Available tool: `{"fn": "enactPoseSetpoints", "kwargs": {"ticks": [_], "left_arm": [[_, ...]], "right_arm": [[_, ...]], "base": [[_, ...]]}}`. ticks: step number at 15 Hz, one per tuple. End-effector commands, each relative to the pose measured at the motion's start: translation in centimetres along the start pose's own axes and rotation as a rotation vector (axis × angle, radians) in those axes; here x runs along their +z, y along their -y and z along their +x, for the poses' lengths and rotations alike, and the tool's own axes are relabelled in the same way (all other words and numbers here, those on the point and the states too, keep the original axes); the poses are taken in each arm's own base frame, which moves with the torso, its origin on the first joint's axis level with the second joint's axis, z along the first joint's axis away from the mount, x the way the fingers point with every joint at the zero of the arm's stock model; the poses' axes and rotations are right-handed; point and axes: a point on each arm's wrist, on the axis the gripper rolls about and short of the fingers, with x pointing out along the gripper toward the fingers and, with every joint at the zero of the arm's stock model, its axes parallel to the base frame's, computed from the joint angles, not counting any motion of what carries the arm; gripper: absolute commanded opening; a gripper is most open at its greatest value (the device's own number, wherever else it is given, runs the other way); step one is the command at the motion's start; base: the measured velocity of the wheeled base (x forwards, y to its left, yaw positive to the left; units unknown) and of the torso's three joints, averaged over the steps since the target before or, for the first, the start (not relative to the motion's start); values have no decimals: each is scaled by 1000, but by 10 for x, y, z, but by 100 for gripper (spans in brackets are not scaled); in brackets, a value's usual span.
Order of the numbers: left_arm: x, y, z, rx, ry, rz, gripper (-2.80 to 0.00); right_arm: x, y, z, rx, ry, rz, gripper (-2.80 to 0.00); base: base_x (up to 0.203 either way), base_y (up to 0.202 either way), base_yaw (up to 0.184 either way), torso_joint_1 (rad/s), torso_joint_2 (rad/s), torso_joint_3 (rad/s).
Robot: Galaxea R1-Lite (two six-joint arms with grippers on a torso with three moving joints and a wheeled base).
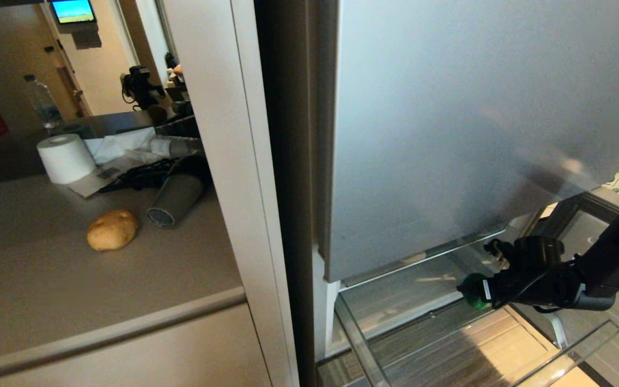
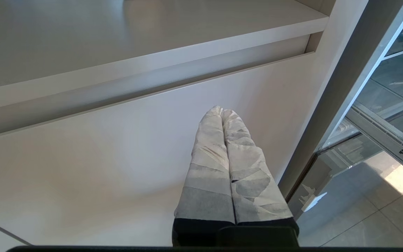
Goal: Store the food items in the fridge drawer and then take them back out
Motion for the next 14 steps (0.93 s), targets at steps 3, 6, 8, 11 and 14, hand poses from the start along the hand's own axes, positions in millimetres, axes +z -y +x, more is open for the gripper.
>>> {"fn": "enactPoseSetpoints", "kwargs": {"ticks": [3, 6, 8, 11, 14], "left_arm": [[0, 0, 0, 0, -1, 0, -280], [0, 0, 0, 0, -1, 0, -280], [0, 0, 0, 2, -1, 0, -280], [0, 0, 0, 0, -1, 0, -280], [0, 0, 0, 0, -1, 0, -280]], "right_arm": [[-2, -1, 1, 4, -5, -2, 0], [-4, -1, 1, 6, -13, 0, 0], [-4, -1, 1, 6, -12, 1, -280], [-4, -1, 2, 7, -13, 2, -280], [-3, -2, -2, 5, -10, 1, -280]], "base": [[0, 0, 0, 0, 0, 0], [0, 0, 0, 0, 0, 0], [0, 0, 0, 0, 0, 0], [0, 0, 0, 0, 0, 0], [0, 0, 0, 0, 0, 0]]}}
